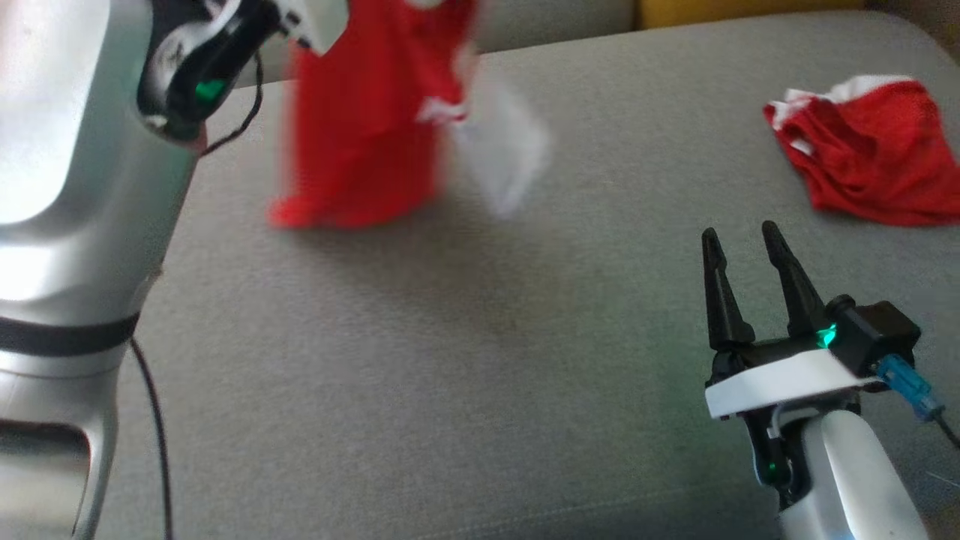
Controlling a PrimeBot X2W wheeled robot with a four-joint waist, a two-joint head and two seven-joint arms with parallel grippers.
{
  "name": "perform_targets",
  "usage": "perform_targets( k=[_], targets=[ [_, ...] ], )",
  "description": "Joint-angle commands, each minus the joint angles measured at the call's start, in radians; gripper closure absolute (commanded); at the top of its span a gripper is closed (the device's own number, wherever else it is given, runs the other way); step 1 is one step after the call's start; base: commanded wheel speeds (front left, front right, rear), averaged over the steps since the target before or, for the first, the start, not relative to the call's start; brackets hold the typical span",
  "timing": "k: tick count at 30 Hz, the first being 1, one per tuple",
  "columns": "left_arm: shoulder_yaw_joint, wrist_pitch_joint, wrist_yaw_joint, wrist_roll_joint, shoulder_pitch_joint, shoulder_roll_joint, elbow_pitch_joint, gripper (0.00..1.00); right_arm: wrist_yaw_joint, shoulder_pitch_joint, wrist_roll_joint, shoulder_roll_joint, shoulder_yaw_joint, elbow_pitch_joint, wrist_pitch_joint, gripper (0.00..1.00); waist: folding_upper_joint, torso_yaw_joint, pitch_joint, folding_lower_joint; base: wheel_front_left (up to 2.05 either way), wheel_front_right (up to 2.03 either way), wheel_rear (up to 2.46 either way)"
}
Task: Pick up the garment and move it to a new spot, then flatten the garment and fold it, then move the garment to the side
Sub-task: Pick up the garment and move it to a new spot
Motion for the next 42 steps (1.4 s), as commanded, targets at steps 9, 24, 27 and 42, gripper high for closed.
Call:
perform_targets(
  k=[9,24,27,42],
  targets=[
    [0.089,-0.029,0.045,-0.041,0.028,0.051,-0.048,1.0,-0.001,-0.029,0.011,-0.002,0.014,-0.013,-0.033,0.0,-0.0001,-0.044,0.06,0.0001,0.0,0.0,0.0],
    [0.043,-0.273,0.108,-0.016,0.482,0.063,0.191,1.0,-0.001,-0.058,0.014,-0.002,0.029,0.029,-0.047,0.0,-0.0001,-0.008,0.092,0.0001,0.0,0.0,0.0],
    [0.056,-0.354,0.13,-0.004,0.504,0.054,0.225,0.52,-0.001,-0.061,0.013,-0.002,0.029,0.04,-0.048,0.0,-0.0001,0.0,0.092,0.0001,0.0,0.0,0.0],
    [0.091,-0.547,0.179,-0.015,0.685,0.044,0.132,0.0,-0.001,-0.018,-0.007,-0.002,0.023,0.078,-0.042,0.0,-0.0001,0.058,-0.022,0.0001,0.0,0.0,0.0]
  ],
)
